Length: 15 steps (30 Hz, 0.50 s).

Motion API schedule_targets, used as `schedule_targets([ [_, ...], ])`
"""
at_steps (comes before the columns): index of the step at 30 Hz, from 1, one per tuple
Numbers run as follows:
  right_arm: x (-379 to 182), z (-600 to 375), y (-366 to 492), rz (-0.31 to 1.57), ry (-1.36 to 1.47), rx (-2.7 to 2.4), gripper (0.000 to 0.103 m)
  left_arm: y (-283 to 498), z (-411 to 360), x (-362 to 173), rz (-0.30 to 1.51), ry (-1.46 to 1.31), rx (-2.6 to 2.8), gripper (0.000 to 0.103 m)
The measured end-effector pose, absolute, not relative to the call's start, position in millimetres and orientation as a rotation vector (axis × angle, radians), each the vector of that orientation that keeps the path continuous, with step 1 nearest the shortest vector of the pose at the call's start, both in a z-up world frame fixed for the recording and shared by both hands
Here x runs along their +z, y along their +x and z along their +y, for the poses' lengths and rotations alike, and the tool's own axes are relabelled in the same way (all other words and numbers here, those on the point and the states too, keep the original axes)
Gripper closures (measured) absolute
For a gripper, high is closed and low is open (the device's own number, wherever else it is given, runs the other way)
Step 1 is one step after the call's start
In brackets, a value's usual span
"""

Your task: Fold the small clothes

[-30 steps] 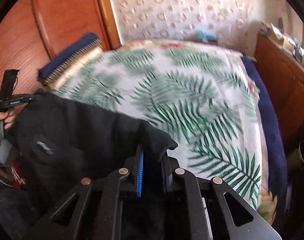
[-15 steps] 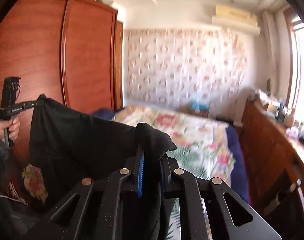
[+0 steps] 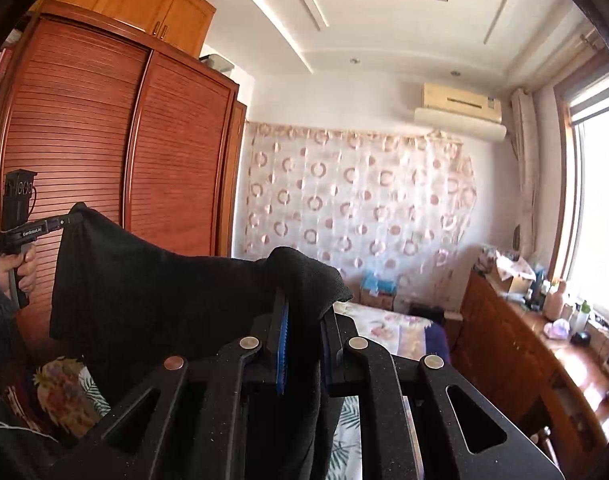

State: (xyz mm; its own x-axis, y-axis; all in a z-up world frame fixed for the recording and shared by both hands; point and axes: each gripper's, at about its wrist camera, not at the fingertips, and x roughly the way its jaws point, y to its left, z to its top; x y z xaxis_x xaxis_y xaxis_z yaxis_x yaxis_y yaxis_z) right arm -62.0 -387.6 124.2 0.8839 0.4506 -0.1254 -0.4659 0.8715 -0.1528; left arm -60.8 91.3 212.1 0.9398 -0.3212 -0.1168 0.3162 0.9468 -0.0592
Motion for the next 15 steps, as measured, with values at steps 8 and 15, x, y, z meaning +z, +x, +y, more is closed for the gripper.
schedule_targets([
  [8,98.9,-368.8,-10.3,0.177,-0.207,0.433,0.091,6.6,100.0,170.7,0.208,-0.055,-0.261,0.093],
  [15,89.5,-342.0,85.2,0.3,-0.198,0.388,0.09,92.6,101.4,113.0,0.292,-0.023,-0.174,0.093],
])
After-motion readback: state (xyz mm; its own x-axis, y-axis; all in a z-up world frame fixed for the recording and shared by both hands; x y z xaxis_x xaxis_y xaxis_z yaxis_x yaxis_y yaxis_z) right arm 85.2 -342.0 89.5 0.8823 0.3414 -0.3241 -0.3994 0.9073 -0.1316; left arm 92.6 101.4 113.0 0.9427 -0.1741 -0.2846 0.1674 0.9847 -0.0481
